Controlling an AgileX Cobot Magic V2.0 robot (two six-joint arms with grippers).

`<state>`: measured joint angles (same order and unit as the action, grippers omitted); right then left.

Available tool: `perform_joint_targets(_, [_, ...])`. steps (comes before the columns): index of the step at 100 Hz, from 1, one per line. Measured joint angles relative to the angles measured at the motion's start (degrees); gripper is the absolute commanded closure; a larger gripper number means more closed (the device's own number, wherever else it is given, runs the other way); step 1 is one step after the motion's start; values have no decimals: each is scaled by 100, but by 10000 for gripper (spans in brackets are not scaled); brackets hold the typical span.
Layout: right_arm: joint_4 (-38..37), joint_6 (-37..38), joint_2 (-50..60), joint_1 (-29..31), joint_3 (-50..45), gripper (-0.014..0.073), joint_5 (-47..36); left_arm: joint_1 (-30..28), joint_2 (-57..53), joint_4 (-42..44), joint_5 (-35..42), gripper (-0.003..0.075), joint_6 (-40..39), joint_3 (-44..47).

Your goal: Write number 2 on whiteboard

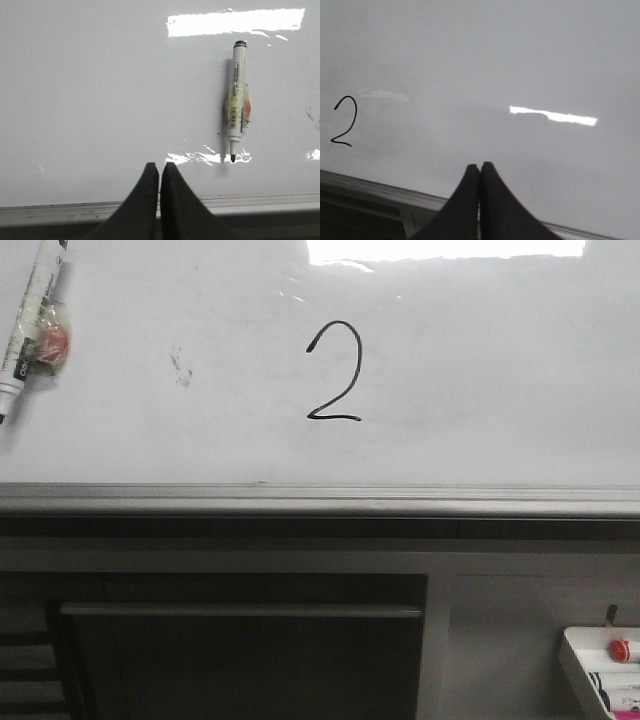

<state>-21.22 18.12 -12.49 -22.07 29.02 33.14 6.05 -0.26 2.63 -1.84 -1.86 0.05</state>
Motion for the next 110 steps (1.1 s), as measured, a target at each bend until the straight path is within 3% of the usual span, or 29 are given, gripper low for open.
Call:
perform_joint_targets(78, [64,12,97,57,-120,666,-105,0,0,-13,47,738,0,0])
perform_joint_targets(87, [299,12,259,360,-495,666,-657,0,0,-13,47,738,0,0])
perform_joint_targets(110, [1389,33,826,1848,-1965,666,-2394,0,0,-13,47,738,0,0])
